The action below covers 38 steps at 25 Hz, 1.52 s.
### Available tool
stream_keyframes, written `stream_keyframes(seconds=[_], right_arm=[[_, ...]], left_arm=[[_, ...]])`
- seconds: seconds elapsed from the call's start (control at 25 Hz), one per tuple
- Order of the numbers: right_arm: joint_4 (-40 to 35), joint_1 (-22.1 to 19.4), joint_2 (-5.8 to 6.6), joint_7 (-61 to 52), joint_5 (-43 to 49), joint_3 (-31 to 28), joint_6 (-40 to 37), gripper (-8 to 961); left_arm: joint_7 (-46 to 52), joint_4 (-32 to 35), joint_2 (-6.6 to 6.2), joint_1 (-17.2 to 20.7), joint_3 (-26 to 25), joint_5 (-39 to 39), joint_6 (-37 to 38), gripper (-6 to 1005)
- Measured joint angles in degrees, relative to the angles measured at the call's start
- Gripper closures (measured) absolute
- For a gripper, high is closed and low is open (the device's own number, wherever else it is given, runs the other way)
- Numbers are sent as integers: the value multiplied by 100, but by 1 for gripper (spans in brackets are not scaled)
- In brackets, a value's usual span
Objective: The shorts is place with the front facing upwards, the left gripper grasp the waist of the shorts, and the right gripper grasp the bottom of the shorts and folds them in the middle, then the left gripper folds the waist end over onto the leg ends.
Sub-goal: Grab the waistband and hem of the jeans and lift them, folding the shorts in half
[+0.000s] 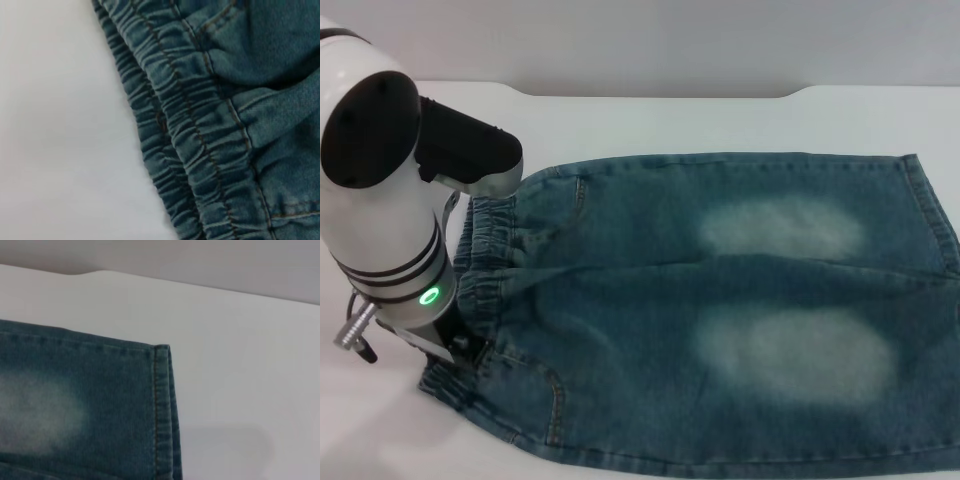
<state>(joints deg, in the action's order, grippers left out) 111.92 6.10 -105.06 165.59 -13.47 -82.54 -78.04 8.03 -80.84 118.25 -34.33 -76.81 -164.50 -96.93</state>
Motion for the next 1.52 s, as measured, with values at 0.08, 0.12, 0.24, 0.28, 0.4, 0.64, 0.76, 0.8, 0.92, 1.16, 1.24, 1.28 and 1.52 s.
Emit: stream_keyframes(seconds=[0.08,0.12,0.24,0.28,0.4,0.64,0.76,0.8,0.92,1.16,1.24,1.28,1.52], right_arm=[[3,-3,5,0,-2,1,-2,273],[6,-4,6,0,-2,2,-2,273],[8,-10,5,0,-2,2,-2,273],[9,-11,5,0,-2,1,-2,273],[8,-12,6,0,0,2,-2,273],[-7,-6,30,0,7,2,-1,273],[-24,-4,36,0,16,1,6,273],[-24,-4,37,0,17,1,6,273],[-25,-7,38,0,18,18,5,274],[-21,25,86,0,7,228,-257,274],[-13,104,155,-1,13,407,-500,274],[-3,149,185,0,13,487,-630,274],[150,278,216,-1,-220,584,-1106,274]], left_arm=[[2,-50,-1,0,1,-24,-8,729],[5,-83,-1,4,0,-42,-12,740],[9,-125,-3,1,1,-51,-40,775],[13,-158,-3,-6,1,-67,-75,786],[20,-209,-4,-17,0,-100,-118,917],[66,-430,-13,24,-1,-100,-149,985],[88,-642,-14,28,0,-100,-221,984],[92,-690,-13,26,0,-100,-231,984],[98,-788,-13,26,3,-100,-250,984],[94,-905,-13,-7,9,-105,-308,984],[76,-939,-18,-16,2,-106,-311,985],[66,-942,-22,-21,-7,-107,-311,985],[23,-941,-32,-50,-35,-109,-251,985]])
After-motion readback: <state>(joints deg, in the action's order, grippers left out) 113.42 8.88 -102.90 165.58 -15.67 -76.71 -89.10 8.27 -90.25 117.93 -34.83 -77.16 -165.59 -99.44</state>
